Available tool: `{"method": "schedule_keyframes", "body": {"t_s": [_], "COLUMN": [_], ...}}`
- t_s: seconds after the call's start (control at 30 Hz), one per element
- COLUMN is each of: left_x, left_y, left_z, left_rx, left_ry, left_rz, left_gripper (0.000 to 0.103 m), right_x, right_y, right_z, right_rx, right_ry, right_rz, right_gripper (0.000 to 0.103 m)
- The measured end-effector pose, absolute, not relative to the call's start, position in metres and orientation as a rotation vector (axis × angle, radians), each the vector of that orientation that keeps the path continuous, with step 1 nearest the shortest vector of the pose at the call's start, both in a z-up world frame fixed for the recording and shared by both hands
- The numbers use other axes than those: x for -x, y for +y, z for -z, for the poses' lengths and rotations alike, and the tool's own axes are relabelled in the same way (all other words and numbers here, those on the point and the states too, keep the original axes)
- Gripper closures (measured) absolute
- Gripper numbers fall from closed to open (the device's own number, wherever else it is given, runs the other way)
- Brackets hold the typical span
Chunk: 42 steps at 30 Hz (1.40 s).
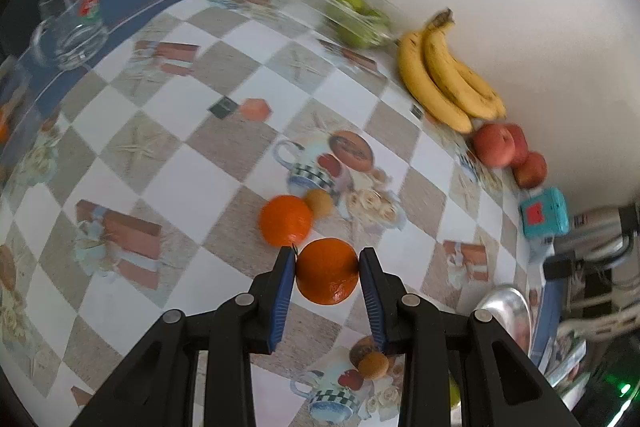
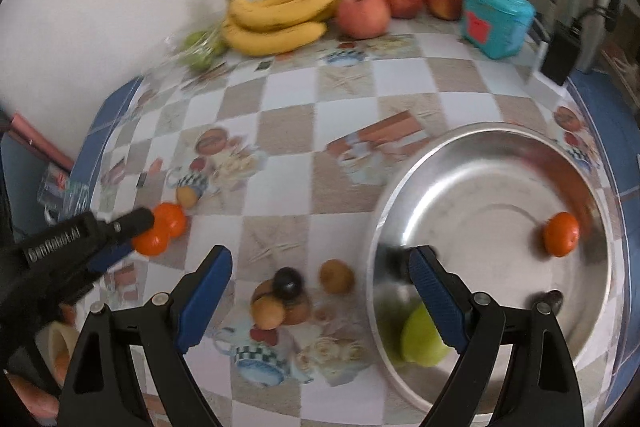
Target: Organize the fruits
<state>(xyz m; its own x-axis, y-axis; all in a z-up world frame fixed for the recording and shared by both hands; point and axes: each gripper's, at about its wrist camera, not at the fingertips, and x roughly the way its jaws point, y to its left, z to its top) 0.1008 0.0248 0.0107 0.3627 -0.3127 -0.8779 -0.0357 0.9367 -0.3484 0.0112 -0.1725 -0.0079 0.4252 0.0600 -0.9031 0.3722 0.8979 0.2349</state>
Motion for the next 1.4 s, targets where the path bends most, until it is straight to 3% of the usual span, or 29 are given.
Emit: {"method": "schedule_keyframes", "body": {"t_s": [0.6, 0.67, 0.8, 0.87, 1.4], "left_x": [-0.105, -0.105, -0.105, -0.106, -0.105], "left_y": [0.044, 0.046, 0.047, 0.046, 0.046], "left_z": [0.005, 0.007, 0.008, 0.008, 0.007], "left_rx": [0.413, 0.421, 0.428, 0.431, 0.437], "left_ry": [1.232, 1.238, 1.242, 1.245, 1.239], "left_rz": [0.094, 0.088, 0.085, 0.087, 0.100], "left_gripper": [0.068, 0.068, 0.068, 0.068, 0.067], "right_x": [-0.020, -0.021, -0.023, -0.023, -0.022], "right_y": [-0.131, -0.128, -0.126, -0.127, -0.122], "right_z": [0.045, 0.049, 0.059, 0.063, 0.062], "right_rx": [-0.390, -0.386, -0.389, -0.397, -0.348], "right_ry": [1.265, 1.280, 1.308, 1.319, 1.321], "right_rz": [0.099, 0.085, 0.070, 0.064, 0.051], "right_gripper": [0.017, 0.027, 0.031, 0.038, 0.065]}}
